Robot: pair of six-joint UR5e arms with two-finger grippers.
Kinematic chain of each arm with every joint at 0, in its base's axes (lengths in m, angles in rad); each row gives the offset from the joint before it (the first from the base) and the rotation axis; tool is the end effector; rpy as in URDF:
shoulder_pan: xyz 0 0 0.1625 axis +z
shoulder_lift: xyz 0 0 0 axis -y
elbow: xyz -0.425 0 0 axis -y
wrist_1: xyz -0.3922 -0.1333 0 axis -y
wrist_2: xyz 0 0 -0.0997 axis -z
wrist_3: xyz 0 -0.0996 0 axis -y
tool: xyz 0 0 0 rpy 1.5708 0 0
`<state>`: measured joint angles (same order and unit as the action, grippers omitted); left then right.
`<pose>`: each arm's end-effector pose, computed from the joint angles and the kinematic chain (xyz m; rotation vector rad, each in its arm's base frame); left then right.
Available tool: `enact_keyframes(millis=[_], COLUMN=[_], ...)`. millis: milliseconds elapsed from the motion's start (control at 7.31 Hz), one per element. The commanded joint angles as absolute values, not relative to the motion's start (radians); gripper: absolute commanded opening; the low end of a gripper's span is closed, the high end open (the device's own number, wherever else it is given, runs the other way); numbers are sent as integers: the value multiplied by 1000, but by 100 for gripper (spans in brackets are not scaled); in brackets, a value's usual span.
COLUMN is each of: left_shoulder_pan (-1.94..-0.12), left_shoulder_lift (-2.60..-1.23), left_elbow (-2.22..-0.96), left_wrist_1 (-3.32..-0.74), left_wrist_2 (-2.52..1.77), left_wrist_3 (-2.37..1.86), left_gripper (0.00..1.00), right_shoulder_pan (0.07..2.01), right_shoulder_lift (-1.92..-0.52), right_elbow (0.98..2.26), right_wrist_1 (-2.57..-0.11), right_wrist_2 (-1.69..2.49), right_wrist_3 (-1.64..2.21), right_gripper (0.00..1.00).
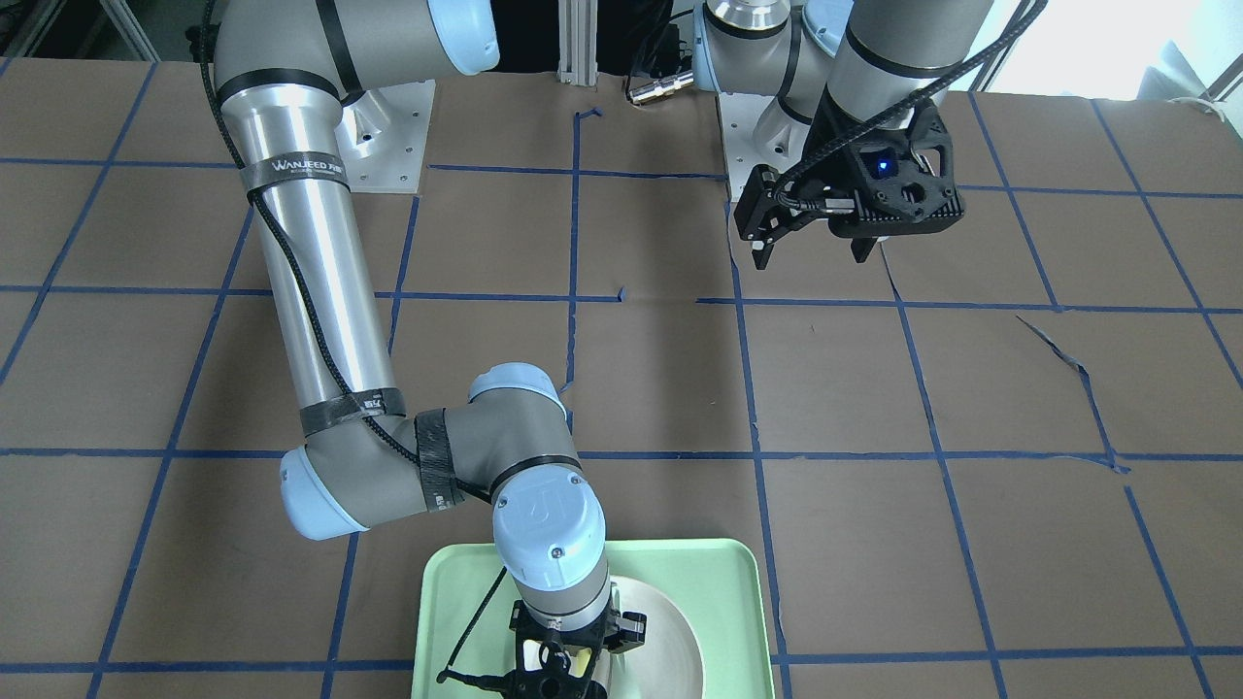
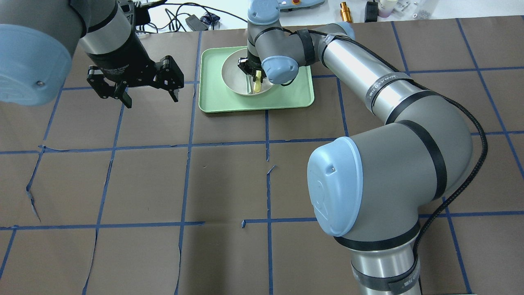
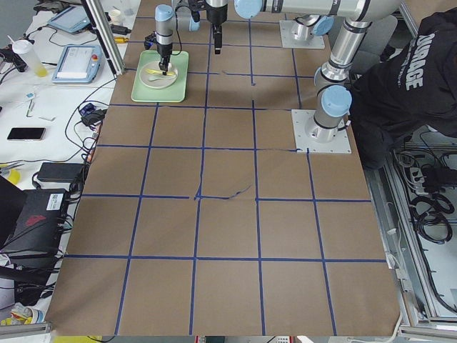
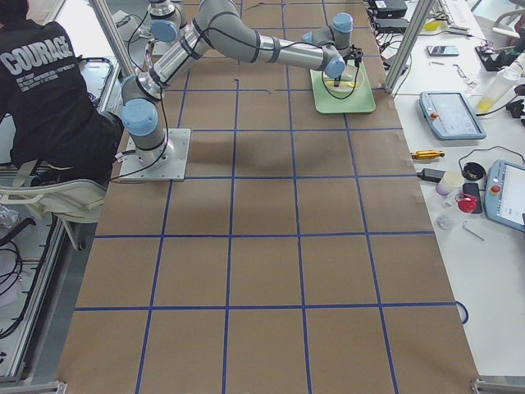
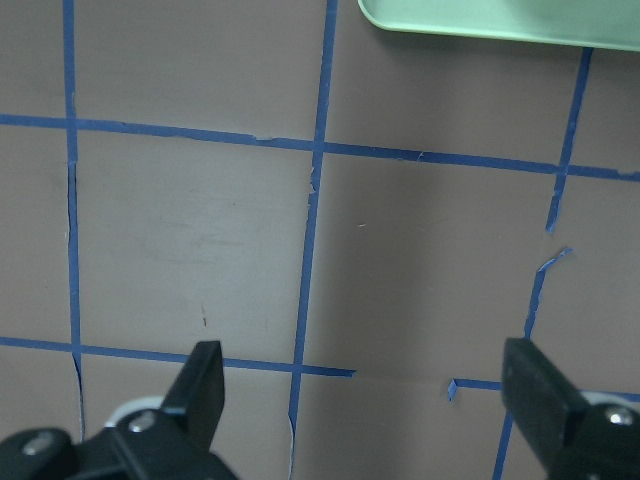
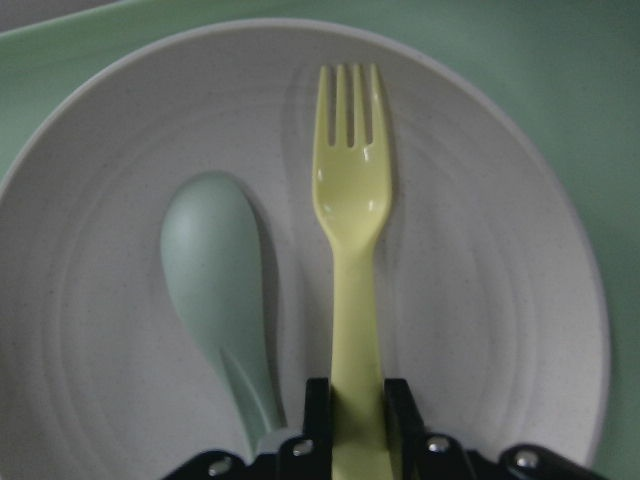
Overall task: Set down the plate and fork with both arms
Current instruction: 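Lower the right gripper and close it on the yellow fork handle, then lift the fork out of the plate and set it on the tray beside the plate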
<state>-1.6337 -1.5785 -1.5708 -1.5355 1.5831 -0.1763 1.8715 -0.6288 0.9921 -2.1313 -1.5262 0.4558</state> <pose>-0.1631 -0.4886 0.4877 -0.1778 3.1273 -0.0452 0.3767 -0.7496 0.1951 0.2271 3.0085 -0.2525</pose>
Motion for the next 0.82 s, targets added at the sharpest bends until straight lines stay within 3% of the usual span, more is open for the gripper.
enact_keyframes(millis=[0, 684], left_shoulder_pan=[-1634, -1635], left_shoulder_lift=[-1578, -1580], left_elbow=[-1569, -1582], left_wrist_1=[-1532, -1525], left_wrist_2=[1583, 1583], left_wrist_3=[-175, -179], left_gripper=[100, 100], right_shoulder_pan=[1870, 1744], right_shoulder_lift=[-668, -716], right_elbow=[997, 1103], right_wrist_1=[-2128, -2118], right_wrist_2=[-1528, -1528], right_wrist_3=[381, 107], right_gripper=[17, 18])
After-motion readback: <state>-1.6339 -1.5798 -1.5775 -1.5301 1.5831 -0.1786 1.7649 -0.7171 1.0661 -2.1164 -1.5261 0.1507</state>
